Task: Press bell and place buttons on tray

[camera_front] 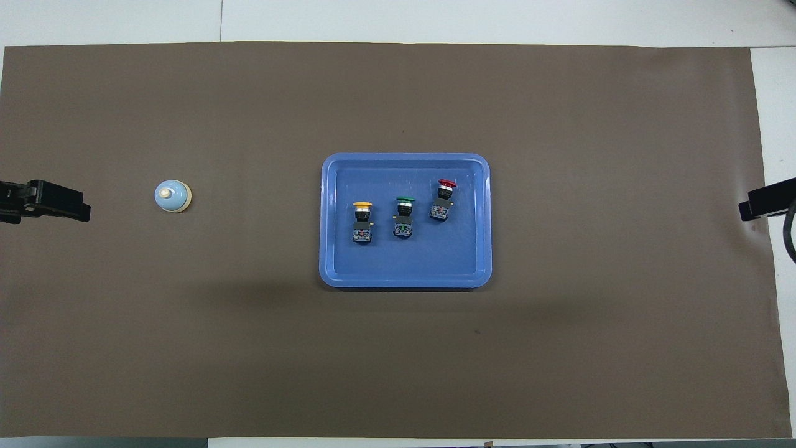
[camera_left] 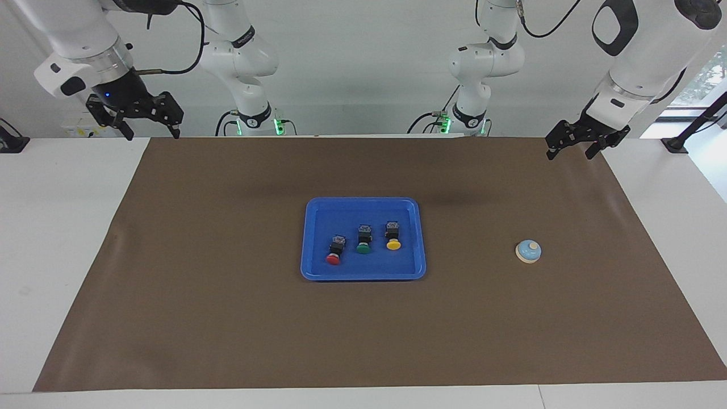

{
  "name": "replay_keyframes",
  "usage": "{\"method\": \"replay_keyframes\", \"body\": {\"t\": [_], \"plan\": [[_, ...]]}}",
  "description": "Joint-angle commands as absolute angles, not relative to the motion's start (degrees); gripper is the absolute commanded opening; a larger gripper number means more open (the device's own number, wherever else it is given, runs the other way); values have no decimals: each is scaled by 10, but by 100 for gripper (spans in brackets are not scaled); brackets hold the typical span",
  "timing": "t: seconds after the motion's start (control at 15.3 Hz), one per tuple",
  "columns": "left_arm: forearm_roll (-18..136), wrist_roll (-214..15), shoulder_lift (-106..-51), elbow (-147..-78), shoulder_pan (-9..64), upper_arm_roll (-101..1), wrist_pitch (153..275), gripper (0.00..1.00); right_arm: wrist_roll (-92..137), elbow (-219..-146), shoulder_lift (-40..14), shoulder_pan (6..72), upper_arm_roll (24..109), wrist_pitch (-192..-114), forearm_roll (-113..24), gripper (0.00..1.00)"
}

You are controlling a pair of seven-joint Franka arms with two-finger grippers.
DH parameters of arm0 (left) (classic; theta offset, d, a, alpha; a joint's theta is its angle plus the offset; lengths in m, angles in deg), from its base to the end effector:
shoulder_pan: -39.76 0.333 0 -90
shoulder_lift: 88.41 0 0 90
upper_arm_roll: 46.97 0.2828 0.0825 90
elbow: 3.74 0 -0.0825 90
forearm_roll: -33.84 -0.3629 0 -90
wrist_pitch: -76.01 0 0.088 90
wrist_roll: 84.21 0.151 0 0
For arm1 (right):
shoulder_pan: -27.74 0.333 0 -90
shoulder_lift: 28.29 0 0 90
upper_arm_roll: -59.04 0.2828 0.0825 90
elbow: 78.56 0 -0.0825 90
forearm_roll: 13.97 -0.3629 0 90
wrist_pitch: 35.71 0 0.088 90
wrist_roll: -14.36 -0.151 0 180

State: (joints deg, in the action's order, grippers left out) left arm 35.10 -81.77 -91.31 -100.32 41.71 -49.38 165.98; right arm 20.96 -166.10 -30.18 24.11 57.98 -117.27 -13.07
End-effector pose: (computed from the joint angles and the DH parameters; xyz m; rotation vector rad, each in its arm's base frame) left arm 0.5135 -0.0078 0.5223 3.1180 -0.0776 -0.1005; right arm 0.5038 -0.0440 0.5713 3.1312 0.0495 -0.1136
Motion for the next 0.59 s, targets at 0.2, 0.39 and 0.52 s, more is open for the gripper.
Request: {"method": "replay_keyframes", "body": {"t": [0.2, 0.39, 0.52], "plan": [[345, -816, -917, -1002, 414, -492, 1651, 100, 217, -1671, -312, 233, 585, -1169, -141, 100], [345, -820, -917, -1002, 415, -491, 1654, 100, 217, -1672, -312, 233, 585, -1169, -141, 100], [345, -819, -917, -1002, 414, -491, 1655, 100, 217, -1671, -312, 233, 585, -1169, -141, 100]]}}
